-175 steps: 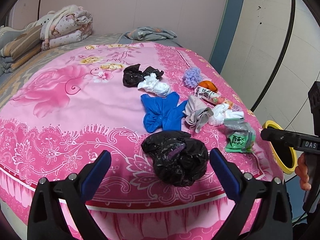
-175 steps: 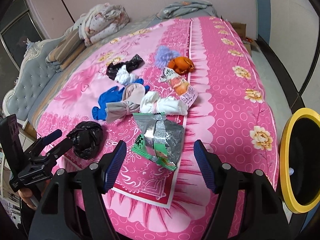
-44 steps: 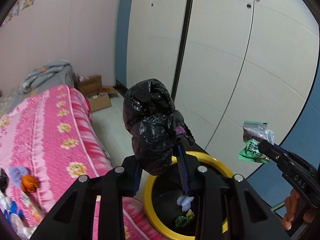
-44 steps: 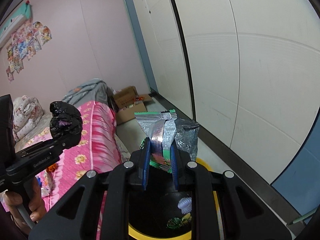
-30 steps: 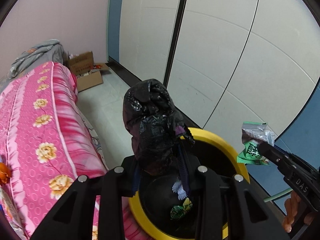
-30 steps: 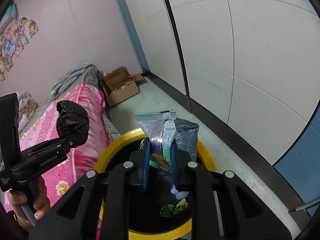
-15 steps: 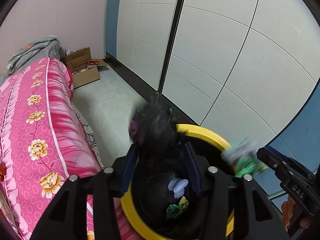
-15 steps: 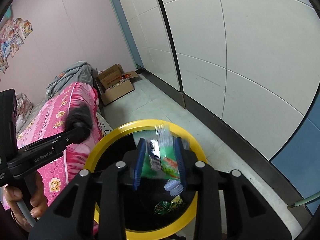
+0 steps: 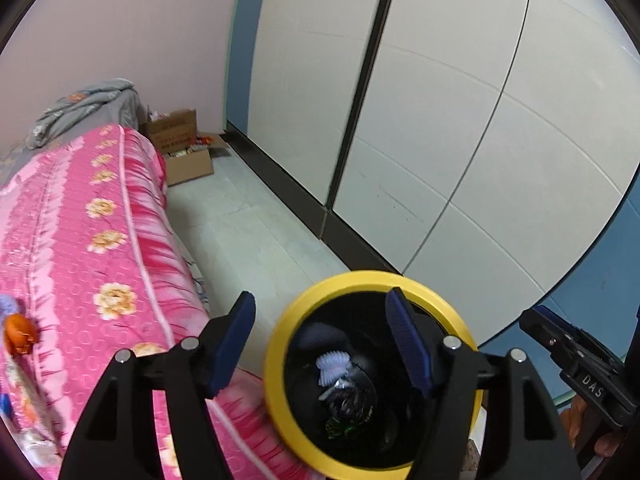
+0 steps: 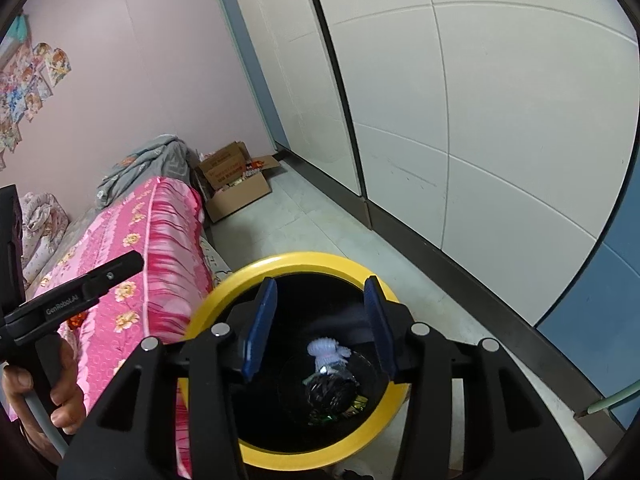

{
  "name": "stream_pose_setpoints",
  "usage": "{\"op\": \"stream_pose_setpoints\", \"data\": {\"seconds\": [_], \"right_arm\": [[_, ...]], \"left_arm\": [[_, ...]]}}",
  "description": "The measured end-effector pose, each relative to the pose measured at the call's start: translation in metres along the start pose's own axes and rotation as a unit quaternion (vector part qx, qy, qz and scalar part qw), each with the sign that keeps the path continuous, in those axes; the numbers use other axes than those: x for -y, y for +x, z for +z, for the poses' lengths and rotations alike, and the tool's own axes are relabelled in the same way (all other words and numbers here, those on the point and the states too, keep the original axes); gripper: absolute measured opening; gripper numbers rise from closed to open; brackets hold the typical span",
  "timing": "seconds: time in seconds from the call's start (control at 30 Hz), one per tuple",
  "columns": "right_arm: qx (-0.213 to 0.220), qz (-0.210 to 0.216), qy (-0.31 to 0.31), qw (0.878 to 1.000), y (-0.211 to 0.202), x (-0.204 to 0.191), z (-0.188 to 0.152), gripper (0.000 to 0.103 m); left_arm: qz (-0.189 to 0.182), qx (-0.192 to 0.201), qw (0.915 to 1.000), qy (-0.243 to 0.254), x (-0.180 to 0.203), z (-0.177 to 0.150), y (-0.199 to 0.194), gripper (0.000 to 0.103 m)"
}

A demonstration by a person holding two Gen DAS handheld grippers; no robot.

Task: Collect trash
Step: 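Carry both items over the bin and open both tools to drop them, then move both open tools back toward the remaining trash on the bed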

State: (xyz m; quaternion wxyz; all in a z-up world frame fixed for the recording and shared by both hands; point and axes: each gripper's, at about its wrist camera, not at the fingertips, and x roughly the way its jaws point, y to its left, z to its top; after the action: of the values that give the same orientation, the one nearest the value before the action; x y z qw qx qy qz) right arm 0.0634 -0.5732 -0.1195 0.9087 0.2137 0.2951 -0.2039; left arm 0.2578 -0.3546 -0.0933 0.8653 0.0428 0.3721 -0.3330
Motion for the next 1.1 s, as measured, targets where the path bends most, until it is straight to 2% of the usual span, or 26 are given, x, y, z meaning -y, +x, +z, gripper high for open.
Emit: {"op": "stream_pose_setpoints", "data": {"seconds": [0.17, 0.37, 0.67, 0.93, 1.1], "right_arm": [[0.015, 0.018, -0.013, 1.0, -0.016, -0.019, 0.009, 0.044], [0.036, 0.051, -0.039, 0.997, -0.041, -0.055, 0.015, 0.048], [0.049, 0.116, -0.099, 0.987, -0.07, -0.132, 0.012, 0.058], [0.027, 0.189, -0.15, 0.97, -0.08, -0.203, -0.003, 0.071], [0.001, 0.217, -0.175, 0.96, -0.074, -0.242, -0.021, 0.071]], "left_arm": [[0.016, 0.028, 0.9994, -0.014, -0.021, 0.005, -0.038, 0.065], [0.042, 0.063, 0.9966, -0.032, -0.053, 0.003, -0.089, 0.072], [0.095, 0.101, 0.9886, -0.059, -0.109, -0.014, -0.163, 0.084], [0.154, 0.108, 0.9781, -0.089, -0.166, -0.043, -0.213, 0.088], [0.186, 0.104, 0.9702, -0.115, -0.202, -0.063, -0.234, 0.088]]}}
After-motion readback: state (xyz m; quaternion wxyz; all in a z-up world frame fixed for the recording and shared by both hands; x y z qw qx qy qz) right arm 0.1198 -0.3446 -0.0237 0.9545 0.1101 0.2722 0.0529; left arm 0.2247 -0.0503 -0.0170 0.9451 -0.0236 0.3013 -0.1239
